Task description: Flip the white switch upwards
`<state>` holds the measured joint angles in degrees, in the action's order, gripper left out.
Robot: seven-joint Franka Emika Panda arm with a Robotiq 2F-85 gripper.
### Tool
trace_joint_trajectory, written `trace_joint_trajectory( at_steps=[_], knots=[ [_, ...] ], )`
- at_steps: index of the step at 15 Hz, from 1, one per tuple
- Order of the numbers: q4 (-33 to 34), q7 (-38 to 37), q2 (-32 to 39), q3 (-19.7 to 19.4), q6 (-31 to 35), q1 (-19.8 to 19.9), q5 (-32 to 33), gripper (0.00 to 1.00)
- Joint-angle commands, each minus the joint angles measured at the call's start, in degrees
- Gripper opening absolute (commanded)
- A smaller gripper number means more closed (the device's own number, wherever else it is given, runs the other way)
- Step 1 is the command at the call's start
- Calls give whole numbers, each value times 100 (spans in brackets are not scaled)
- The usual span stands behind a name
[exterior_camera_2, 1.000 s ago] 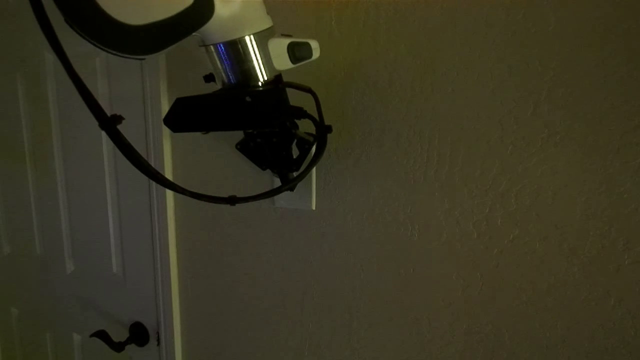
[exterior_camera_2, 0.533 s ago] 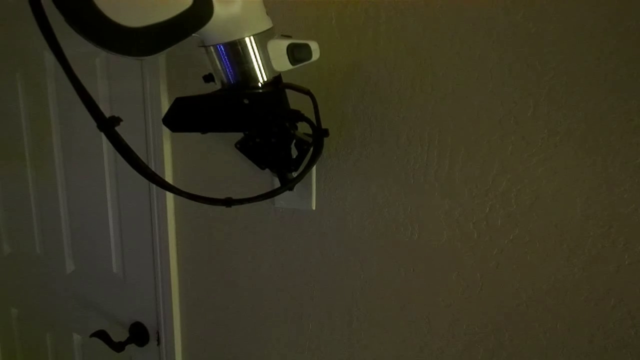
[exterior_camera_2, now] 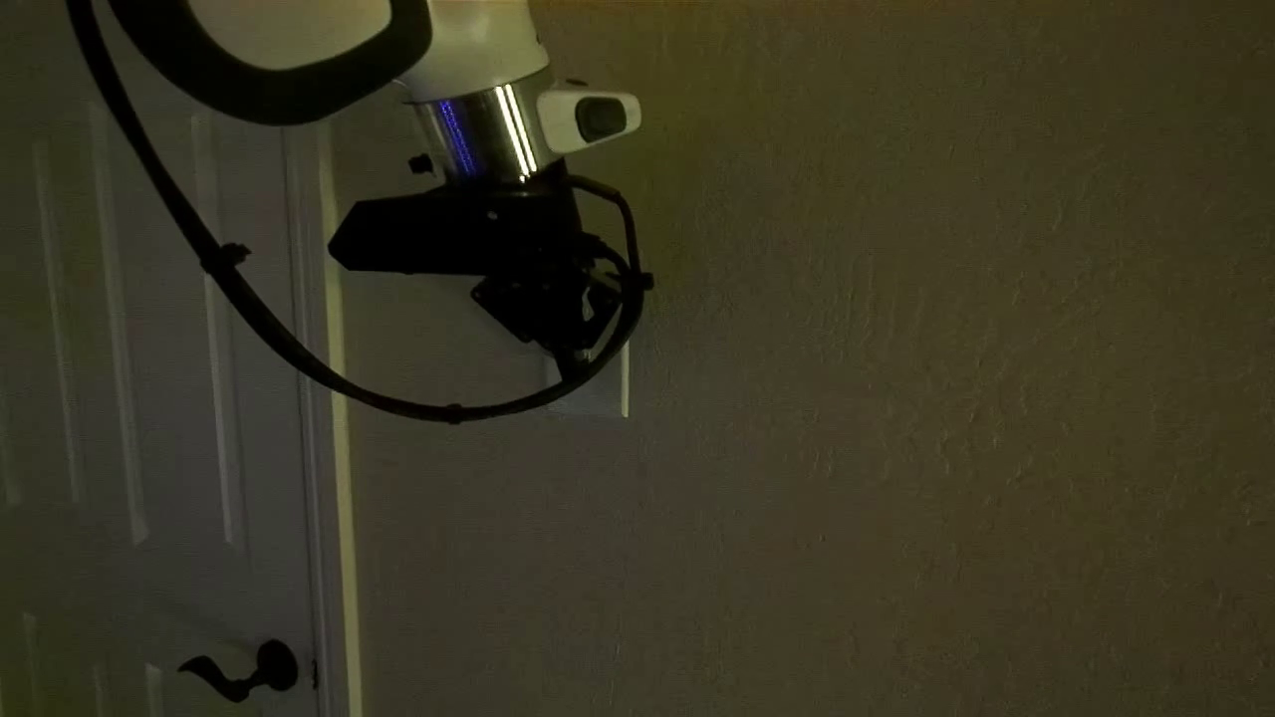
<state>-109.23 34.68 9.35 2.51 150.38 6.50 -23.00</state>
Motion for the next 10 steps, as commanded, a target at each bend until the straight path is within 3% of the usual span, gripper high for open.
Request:
trace_joint_trajectory(
  at_steps=[1,10],
  knots=[
    [106,16,108,54,-22,41,-117,6],
    [260,42,38,121,37,89,-309,6]
  ],
)
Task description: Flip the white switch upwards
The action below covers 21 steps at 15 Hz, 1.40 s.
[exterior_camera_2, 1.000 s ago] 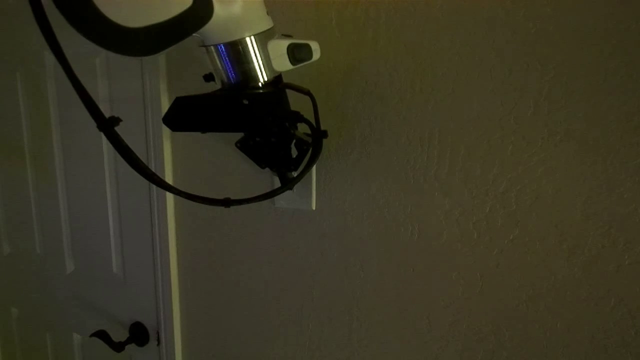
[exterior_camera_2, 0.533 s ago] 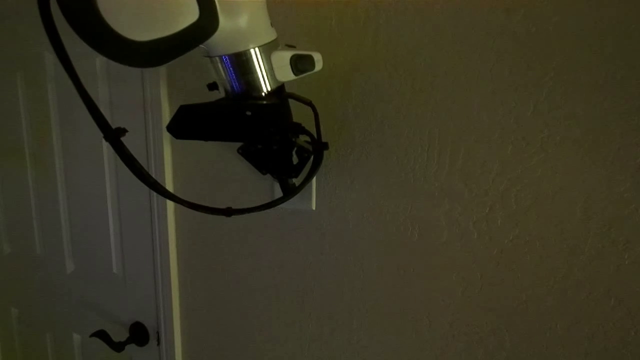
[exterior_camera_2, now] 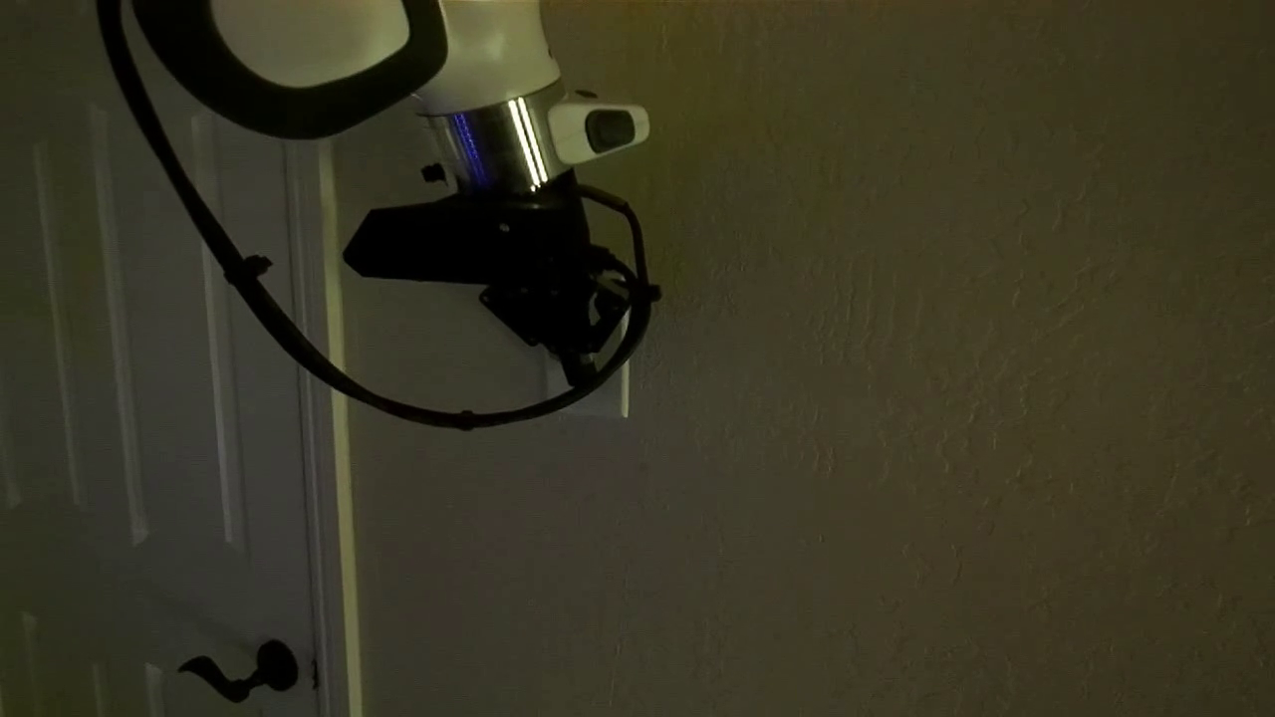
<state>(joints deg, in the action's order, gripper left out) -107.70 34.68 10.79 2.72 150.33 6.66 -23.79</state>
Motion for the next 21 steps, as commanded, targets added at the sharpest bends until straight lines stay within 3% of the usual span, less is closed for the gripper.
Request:
trace_joint_trajectory(
  at_steps=[1,12,16,21],
  knots=[
    [81,43,-143,94,54,70,-218,7],
    [-233,-118,-538,-46,-94,22,-12,6],
    [-344,-871,-622,-332,-954,-31,1061,6],
    [-238,-1542,-717,-548,-2777,-62,2228,6]
  ],
)
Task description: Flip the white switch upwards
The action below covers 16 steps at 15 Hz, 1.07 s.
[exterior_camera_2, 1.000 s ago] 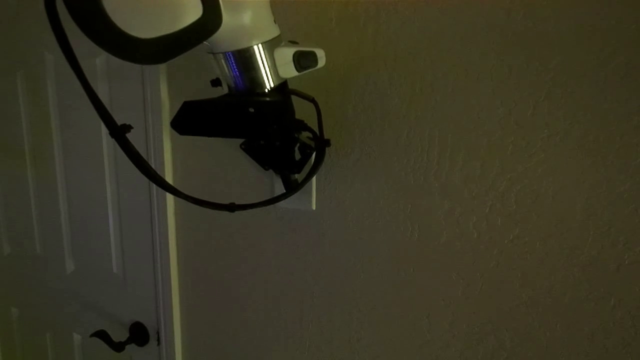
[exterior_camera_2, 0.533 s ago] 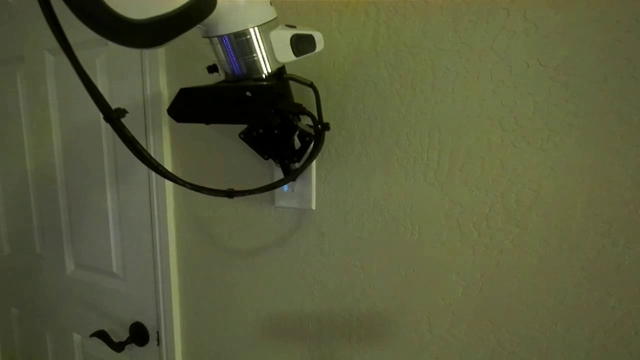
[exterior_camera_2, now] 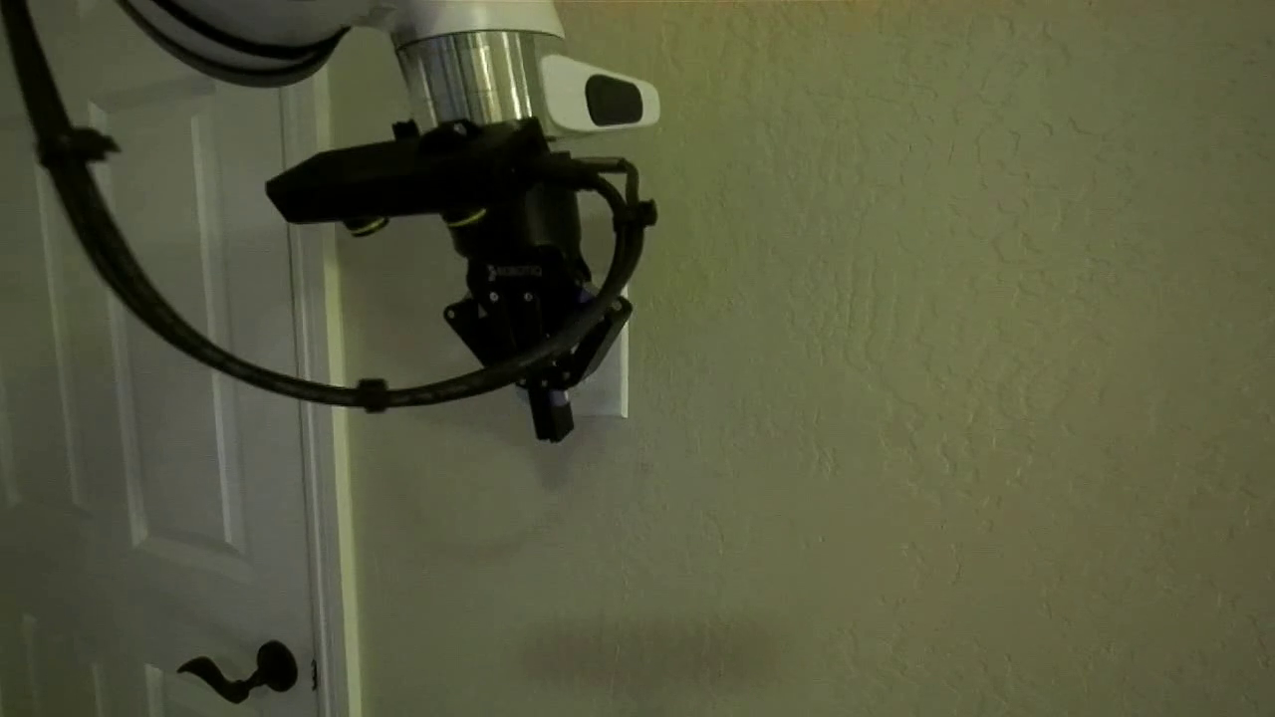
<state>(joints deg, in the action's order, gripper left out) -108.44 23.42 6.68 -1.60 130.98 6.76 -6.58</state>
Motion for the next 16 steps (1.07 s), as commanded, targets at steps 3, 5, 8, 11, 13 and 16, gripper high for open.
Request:
trace_joint_trajectory(
  at_steps=[3,5,8,11,13,16],
  knots=[
    [-133,-481,-353,-108,-1626,-93,675,5],
    [-136,-524,-395,-101,-1934,-107,676,31],
    [-181,-559,-475,-101,-2086,-121,631,48],
    [-211,-607,-525,-108,-2124,-120,541,67],
    [-261,-643,-579,-116,-2092,-112,507,80],
    [-358,-660,-700,-129,-2013,-107,482,99]
  ],
)
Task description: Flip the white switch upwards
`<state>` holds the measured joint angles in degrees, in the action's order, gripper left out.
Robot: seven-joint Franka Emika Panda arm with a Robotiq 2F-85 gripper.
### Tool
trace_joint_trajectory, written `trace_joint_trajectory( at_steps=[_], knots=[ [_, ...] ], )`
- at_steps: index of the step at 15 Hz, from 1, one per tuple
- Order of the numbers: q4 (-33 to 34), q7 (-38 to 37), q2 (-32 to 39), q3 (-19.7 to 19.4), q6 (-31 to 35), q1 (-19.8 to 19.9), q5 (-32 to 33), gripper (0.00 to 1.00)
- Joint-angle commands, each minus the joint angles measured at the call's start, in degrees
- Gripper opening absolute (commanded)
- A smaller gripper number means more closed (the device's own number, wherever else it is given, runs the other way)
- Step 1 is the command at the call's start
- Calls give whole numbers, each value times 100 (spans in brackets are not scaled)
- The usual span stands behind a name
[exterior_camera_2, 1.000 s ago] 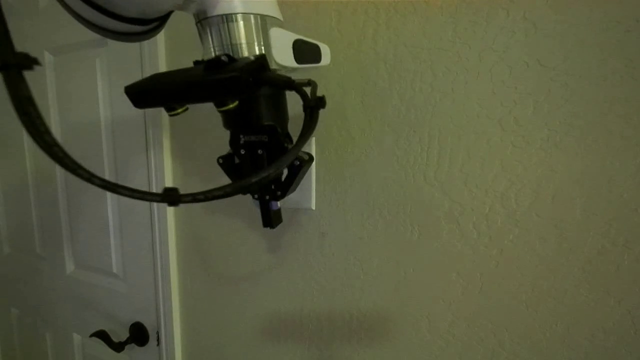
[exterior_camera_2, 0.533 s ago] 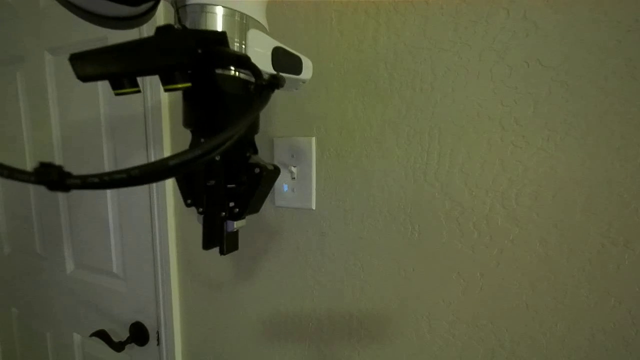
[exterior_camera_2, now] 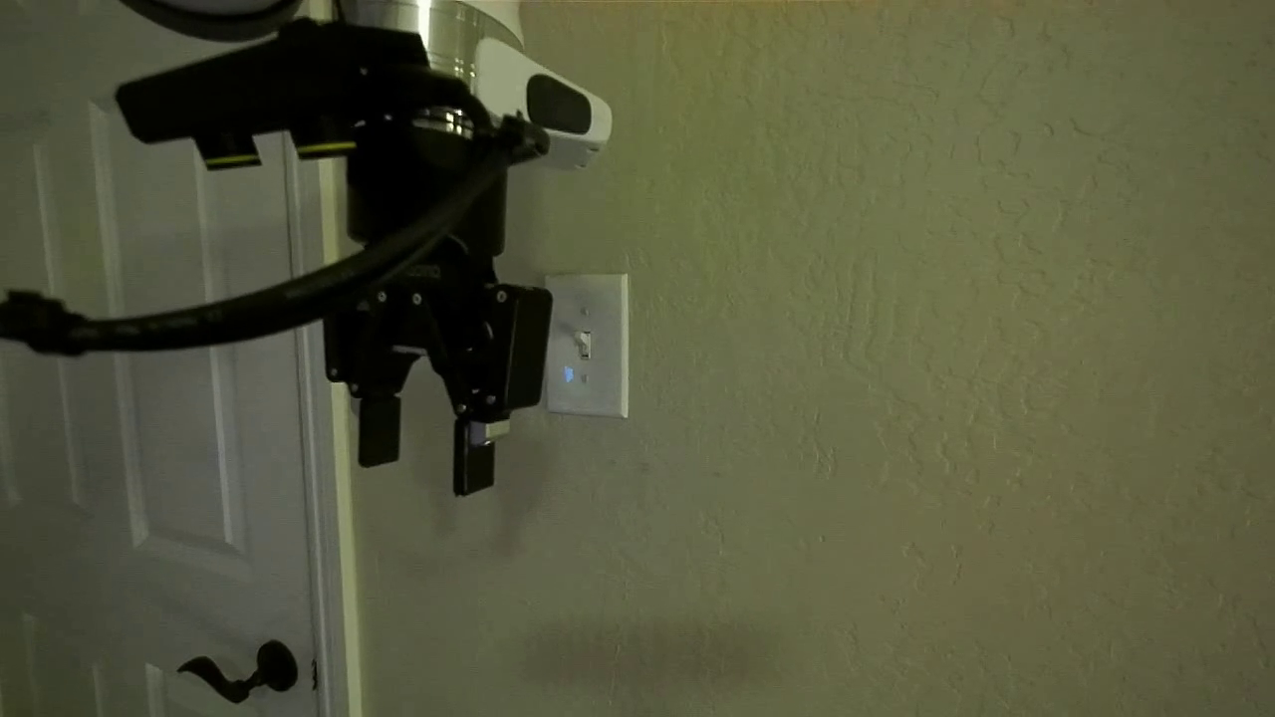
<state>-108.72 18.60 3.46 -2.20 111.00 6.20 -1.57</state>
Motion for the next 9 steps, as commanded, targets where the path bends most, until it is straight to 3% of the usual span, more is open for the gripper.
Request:
trace_joint_trajectory(
  at_steps=[1,3,4,9],
  knots=[
    [-359,-197,-414,-73,0,-53,-9,100],
    [-44,-47,-102,-72,-17,-59,-3,95],
    [-74,-59,-142,-76,-17,-61,-2,100],
    [-114,-70,-183,-81,-16,-63,-2,100]
  ],
)
